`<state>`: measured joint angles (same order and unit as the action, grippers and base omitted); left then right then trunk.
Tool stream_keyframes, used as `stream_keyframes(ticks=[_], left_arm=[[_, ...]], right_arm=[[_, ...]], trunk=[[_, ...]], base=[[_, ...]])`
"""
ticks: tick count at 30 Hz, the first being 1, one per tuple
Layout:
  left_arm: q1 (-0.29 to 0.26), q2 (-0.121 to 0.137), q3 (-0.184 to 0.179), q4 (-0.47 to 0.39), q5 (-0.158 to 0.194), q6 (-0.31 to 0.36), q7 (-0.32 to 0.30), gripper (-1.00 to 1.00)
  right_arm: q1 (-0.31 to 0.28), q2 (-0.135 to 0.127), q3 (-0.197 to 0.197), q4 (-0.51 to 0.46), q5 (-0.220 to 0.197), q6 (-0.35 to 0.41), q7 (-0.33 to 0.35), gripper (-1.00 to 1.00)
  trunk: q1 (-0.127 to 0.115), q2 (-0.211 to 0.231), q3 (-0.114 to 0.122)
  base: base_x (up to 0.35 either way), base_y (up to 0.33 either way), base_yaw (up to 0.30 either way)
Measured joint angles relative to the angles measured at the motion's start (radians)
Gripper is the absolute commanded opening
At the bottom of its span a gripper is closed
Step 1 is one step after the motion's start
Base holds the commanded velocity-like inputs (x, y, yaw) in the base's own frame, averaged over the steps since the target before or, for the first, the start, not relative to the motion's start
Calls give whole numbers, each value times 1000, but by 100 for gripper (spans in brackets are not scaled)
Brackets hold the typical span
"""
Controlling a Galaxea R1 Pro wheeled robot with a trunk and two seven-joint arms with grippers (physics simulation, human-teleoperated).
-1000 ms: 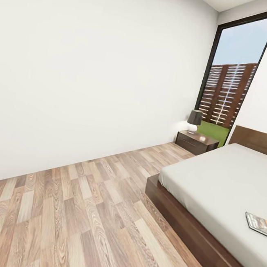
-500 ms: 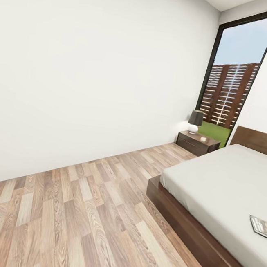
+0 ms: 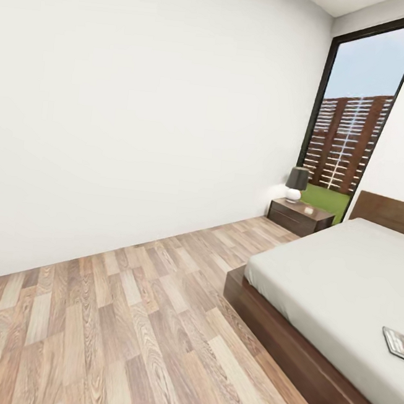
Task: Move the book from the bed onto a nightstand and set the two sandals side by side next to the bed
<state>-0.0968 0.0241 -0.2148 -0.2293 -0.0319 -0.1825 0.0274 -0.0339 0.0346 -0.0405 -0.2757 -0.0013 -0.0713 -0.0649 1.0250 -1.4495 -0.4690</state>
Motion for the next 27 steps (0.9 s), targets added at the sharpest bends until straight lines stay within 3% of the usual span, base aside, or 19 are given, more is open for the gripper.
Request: stream_keyframes(ticks=[13, 27], left_arm=[[-1, 0, 0, -1, 0, 0, -1, 100], [0, 0, 0, -1, 0, 0, 0, 100]], right_arm=[[0, 0, 0, 0, -1, 0, 0, 100], [0, 0, 0, 0, 0, 0, 0, 100]], trunk=[[0, 0, 0], [0, 0, 0]], base=[[9, 9, -178], [24, 16, -39]])
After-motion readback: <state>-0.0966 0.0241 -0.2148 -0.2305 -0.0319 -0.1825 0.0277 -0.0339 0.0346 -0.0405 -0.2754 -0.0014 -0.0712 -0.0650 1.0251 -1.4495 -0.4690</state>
